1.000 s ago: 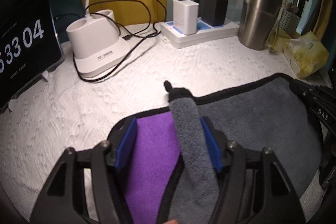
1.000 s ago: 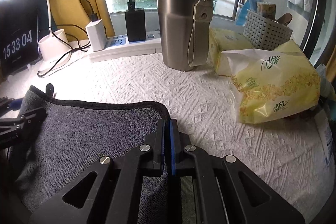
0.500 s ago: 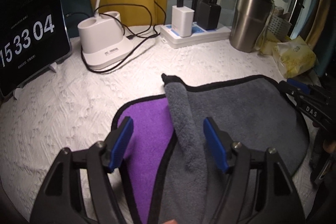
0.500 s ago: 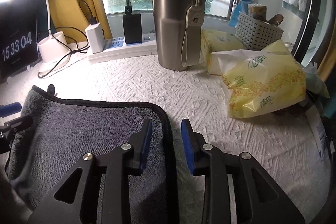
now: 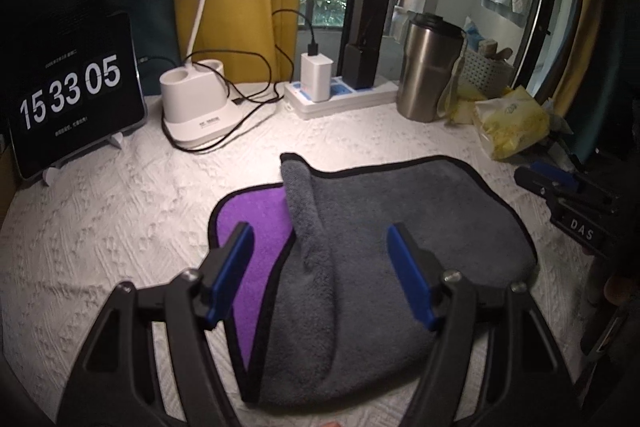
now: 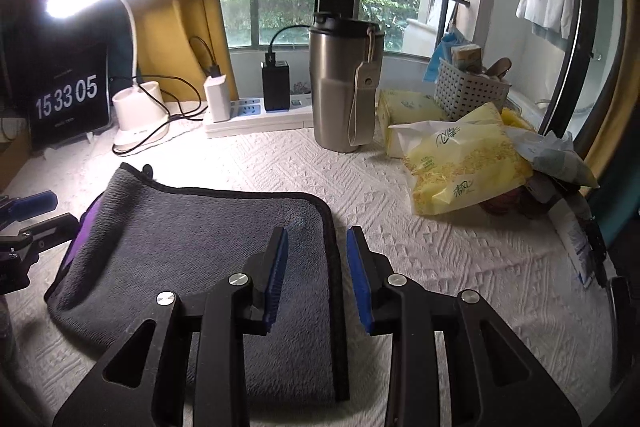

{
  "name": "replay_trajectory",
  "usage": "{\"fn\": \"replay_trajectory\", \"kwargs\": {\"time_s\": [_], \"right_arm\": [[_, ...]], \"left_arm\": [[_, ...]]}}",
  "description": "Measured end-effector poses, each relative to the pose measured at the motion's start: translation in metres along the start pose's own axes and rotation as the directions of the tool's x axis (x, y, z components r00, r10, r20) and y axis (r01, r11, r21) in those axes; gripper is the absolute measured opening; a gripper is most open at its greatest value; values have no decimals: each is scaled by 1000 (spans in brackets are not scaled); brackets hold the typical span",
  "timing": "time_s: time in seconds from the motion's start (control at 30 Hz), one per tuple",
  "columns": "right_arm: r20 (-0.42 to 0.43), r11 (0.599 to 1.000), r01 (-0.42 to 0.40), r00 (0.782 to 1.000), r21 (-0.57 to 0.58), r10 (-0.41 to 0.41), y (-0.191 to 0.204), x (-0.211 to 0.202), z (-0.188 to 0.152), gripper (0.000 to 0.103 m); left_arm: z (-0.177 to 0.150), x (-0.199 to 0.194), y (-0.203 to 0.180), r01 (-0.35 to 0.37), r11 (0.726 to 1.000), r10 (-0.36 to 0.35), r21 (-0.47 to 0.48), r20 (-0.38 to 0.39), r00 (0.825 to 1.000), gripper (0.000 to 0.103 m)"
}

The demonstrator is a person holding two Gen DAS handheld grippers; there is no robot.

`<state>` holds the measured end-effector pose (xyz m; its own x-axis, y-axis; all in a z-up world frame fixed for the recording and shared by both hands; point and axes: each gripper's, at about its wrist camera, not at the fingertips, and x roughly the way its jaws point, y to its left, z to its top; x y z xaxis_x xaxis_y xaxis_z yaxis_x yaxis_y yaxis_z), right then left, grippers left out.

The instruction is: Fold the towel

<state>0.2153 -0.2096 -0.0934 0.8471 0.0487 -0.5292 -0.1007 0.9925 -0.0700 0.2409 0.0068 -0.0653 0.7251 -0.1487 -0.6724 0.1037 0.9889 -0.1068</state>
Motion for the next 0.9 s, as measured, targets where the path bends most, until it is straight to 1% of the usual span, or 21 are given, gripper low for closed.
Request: {"fn": "replay_trajectory", "kwargs": {"time_s": [0.17, 0.3, 0.53, 0.67, 0.77, 0.9], "right_arm": [[30, 1000, -8, 1000, 0, 8, 3, -24, -6, 32], [50, 1000, -16, 999, 2, 16, 5, -40, -10, 32], [65, 1000, -30, 997, -4, 30, 10, -56, -18, 32], [81, 999, -36, 996, -2, 36, 11, -66, -21, 32], [98, 999, -41, 994, -1, 41, 12, -76, -24, 32], [124, 999, -41, 991, 0, 41, 12, -91, -28, 32]], "left_arm": [[-7, -26, -10, 6, 1000, -7, 10, 36, 999, 70], [-11, -39, -13, 16, 1000, -17, 9, 49, 999, 70], [-27, -58, -11, 31, 1000, -30, -8, 69, 997, 70], [-33, -73, -8, 39, 999, -36, -27, 95, 995, 70], [-40, -83, -9, 62, 997, -57, -45, 114, 992, 70], [-50, -98, -16, 66, 997, -60, -35, 158, 986, 70]]}}
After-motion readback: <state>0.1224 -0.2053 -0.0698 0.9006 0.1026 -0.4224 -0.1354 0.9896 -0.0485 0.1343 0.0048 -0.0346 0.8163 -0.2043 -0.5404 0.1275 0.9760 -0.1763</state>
